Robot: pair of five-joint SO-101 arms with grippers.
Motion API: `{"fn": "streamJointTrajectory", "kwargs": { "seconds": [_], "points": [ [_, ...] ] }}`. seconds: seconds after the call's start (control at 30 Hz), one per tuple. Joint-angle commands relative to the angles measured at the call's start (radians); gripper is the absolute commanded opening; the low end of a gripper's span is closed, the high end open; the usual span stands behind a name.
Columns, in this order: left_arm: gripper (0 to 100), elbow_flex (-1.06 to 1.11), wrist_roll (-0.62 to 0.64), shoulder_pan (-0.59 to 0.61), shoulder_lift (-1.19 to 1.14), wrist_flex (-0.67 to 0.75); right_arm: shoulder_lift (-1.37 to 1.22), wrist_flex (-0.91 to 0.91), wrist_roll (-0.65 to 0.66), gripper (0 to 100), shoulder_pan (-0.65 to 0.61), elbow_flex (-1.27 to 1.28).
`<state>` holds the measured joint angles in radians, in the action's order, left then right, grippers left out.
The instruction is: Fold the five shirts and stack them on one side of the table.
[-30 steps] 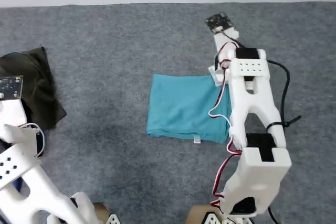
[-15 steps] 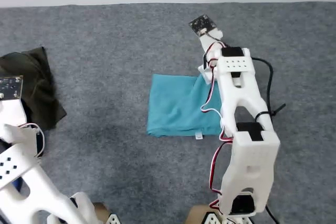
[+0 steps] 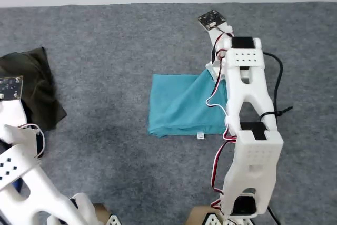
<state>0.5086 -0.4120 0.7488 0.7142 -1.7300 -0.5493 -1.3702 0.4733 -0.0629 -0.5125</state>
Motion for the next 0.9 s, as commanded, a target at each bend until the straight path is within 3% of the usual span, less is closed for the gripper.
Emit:
{"fn": "streamJointTrajectory", "kwargs": {
  "seconds": [0.0, 0.27, 0.47, 0.87],
  "points": [
    [0, -0.002, -0.005, 0.000, 0.018, -0.008, 0.114, -0.097, 0.003, 23.1, -0.005, -0.095],
    [0, -0.002, -0.005, 0.000, 0.020, -0.008, 0.157, -0.338, -0.008, 0.9, -0.120, -0.097],
    [0, -0.002, -0.005, 0.000, 0.020, -0.008, 0.041, -0.389, -0.066, 0.9, -0.122, -0.095],
    [0, -0.002, -0.005, 0.000, 0.020, -0.009, -0.156, -0.426, -0.066, 0.9, 0.008, -0.095]
  ]
}}
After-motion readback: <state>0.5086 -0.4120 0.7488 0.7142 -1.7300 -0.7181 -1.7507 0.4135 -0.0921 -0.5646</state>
